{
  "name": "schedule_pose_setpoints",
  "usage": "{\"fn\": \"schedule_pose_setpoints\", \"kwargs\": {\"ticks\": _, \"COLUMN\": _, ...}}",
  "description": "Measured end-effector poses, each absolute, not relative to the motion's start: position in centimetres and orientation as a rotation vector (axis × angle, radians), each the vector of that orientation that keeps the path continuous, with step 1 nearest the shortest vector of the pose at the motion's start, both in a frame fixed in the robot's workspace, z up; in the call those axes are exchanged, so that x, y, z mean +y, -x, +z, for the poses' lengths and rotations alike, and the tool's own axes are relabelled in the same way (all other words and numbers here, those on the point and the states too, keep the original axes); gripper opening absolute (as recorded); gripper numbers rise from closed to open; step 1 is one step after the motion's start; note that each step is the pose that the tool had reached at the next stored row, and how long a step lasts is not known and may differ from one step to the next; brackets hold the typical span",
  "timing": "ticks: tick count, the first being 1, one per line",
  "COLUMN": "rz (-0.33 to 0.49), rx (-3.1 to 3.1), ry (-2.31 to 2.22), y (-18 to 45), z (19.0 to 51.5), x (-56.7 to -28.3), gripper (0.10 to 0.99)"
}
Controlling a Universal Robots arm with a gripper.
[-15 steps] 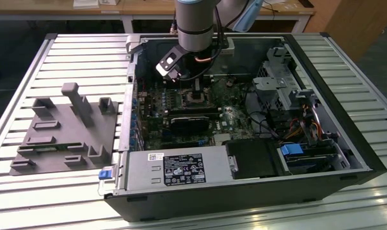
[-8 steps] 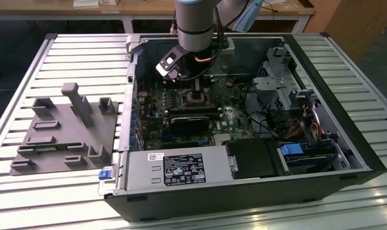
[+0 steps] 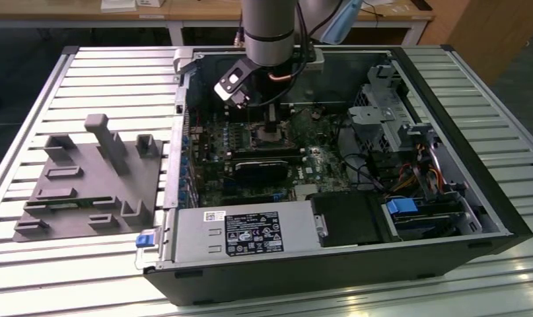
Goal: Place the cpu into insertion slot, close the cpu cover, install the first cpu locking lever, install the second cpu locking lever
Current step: 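Place the cpu into insertion slot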
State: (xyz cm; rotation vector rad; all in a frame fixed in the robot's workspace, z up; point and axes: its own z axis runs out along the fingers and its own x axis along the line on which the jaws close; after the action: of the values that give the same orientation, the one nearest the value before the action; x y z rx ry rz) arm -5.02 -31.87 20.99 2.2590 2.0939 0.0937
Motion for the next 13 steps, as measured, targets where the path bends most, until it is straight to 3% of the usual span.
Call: {"fn": "schedule_pose_setpoints", "kwargs": {"ticks": 13, "rz": 0.094, "rx": 2.093, "ry": -2.258, "y": 5.0, "z": 23.8, "x": -31.9, "gripper": 0.106}}
